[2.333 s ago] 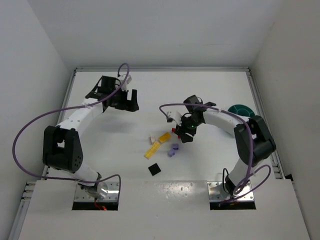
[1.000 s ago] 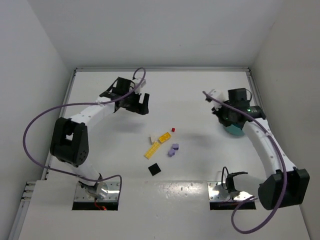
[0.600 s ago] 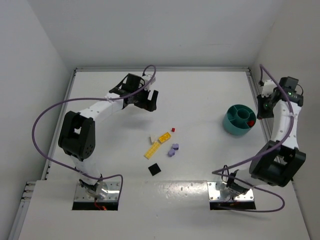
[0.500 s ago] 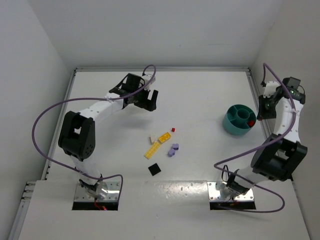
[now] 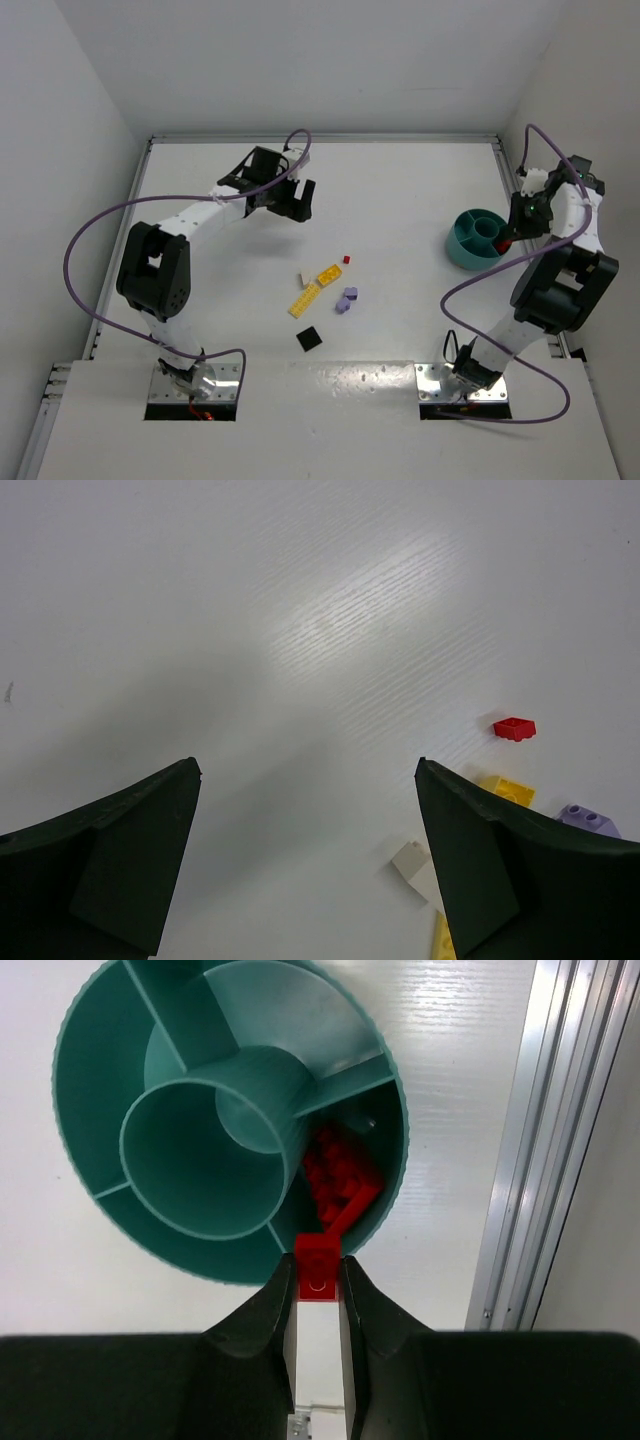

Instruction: Sort the legos into containers by color

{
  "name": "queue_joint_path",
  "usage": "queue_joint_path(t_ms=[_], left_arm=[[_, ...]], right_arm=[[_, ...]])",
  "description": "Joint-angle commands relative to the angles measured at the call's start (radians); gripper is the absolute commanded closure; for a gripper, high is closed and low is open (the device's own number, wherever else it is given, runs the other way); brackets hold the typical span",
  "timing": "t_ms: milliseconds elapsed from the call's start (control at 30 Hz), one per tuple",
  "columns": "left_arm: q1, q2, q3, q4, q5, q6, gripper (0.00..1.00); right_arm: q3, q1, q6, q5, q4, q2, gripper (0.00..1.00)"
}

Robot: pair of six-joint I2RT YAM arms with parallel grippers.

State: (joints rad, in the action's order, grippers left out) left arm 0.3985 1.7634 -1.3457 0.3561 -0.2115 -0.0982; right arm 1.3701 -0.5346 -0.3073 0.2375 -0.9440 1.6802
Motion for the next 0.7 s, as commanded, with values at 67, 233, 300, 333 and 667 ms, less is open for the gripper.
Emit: queue_joint_path(t_ms=[67, 233, 300, 333, 667], left_arm=[[-0.007, -0.008, -0.004, -0.025, 0.003, -0.008, 0.05], [-0.007, -0.008, -0.004, -0.025, 0.003, -0.008, 0.05], [0.003, -0.008, -0.004, -0.025, 0.003, -0.029, 0.05], [0.003, -0.008, -0.004, -0.025, 0.012, -0.043, 0.06], [0.147, 0.021, 0.005, -0.034, 0.055, -0.087, 0.09]], right_arm=[[0.055, -0.004, 0.033, 0.022, 0.054, 0.039, 0.81], [0.066, 0.005, 0.042, 0.040, 0.054, 0.052, 0.66], [0.066, 0.005, 0.042, 0.051, 0.054, 0.043, 0.64], [0.066, 0.005, 0.042, 0.051, 0.063, 0.042, 0.64], [0.018, 0.005, 0.042, 0.088, 0.073, -0.037, 0.61]])
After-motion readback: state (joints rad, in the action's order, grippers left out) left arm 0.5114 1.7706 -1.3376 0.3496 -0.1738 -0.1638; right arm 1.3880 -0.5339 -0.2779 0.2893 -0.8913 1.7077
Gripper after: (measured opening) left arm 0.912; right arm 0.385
